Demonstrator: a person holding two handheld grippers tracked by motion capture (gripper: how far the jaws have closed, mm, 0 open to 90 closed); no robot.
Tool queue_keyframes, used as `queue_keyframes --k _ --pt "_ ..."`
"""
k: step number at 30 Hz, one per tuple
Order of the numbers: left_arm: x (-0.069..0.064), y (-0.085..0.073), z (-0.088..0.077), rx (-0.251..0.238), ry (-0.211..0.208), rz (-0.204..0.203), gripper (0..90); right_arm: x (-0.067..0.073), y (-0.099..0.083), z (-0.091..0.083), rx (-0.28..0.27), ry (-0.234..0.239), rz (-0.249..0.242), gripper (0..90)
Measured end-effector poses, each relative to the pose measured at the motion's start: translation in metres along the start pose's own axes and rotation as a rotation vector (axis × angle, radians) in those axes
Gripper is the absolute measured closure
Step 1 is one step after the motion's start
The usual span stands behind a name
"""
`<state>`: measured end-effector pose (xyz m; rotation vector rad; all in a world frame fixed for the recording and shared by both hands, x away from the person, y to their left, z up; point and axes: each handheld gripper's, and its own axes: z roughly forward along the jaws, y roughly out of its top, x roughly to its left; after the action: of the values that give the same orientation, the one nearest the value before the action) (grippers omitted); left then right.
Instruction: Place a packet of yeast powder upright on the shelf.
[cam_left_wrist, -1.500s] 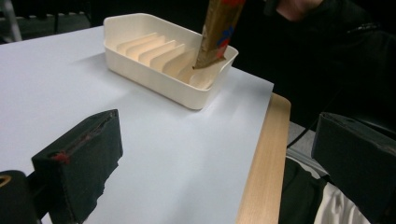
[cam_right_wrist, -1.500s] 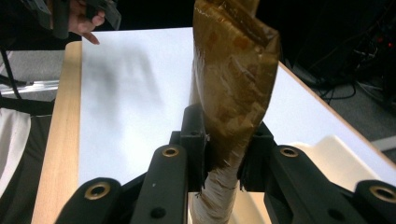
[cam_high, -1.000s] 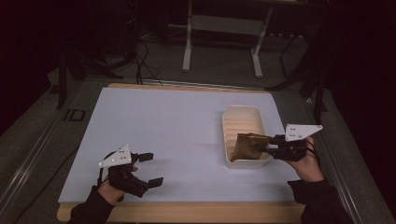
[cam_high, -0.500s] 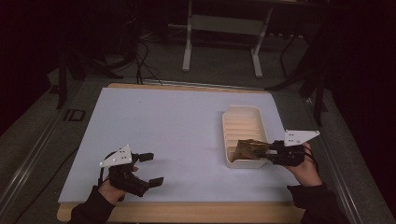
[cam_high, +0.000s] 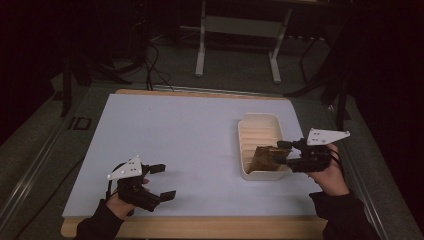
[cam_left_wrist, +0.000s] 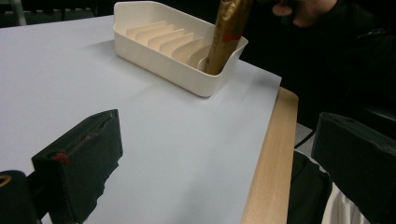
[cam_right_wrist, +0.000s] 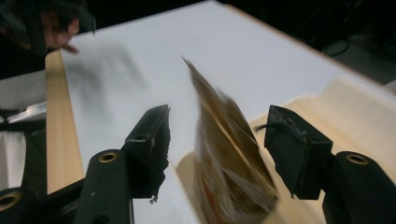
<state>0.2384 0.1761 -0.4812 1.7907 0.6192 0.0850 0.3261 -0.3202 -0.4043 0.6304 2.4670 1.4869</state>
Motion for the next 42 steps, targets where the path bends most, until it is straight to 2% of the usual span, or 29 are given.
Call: queue_keyframes --k 2,5,8,12,15,16,19,23,28,33,41,42 --pt "0.0 0.0 0.0 -0.001 0.0 0.002 2.7 0.002 0.009 -0.004 -0.019 -0.003 0.02 39.0" --pt "0.0 -0.001 0.0 -0.004 0.004 0.006 2.7 0.006 0.022 -0.009 -0.059 -0.027 0.021 35.7" --pt "-0.001 -0.001 0.001 -0.001 0.01 0.015 2.7 0.013 0.032 -0.01 -0.082 -0.057 0.025 30.5" --pt "-0.002 -0.001 0.001 -0.003 0.014 0.018 2.8 0.025 0.042 -0.007 -0.112 -0.067 0.018 21.5" --pt "-0.002 -0.001 0.0 -0.003 0.017 0.019 2.8 0.035 0.047 -0.003 -0.132 -0.066 -0.011 14.4" --pt "-0.002 -0.001 0.0 -0.003 0.018 0.019 2.8 0.038 0.048 -0.001 -0.136 -0.067 -0.02 13.9" --pt "-0.002 -0.002 0.001 -0.001 0.016 0.018 2.8 0.048 0.051 0.001 -0.173 -0.03 -0.016 13.6" --pt "-0.003 -0.002 0.001 -0.003 0.016 0.022 2.7 0.062 0.051 0.007 -0.191 -0.004 -0.021 13.6" --pt "-0.003 -0.001 0.0 -0.01 0.02 0.024 2.7 0.081 0.05 0.017 -0.189 0.034 -0.048 13.6" --pt "-0.003 -0.002 0.0 -0.01 0.022 0.029 2.8 0.094 0.046 0.025 -0.196 0.041 -0.052 13.9" --pt "-0.003 -0.003 0.0 -0.015 0.026 0.031 2.8 0.106 0.03 0.042 -0.145 0.075 -0.05 13.0" --pt "-0.003 -0.003 0.0 -0.014 0.027 0.034 2.8 0.107 0.028 0.045 -0.131 0.065 -0.055 12.0"
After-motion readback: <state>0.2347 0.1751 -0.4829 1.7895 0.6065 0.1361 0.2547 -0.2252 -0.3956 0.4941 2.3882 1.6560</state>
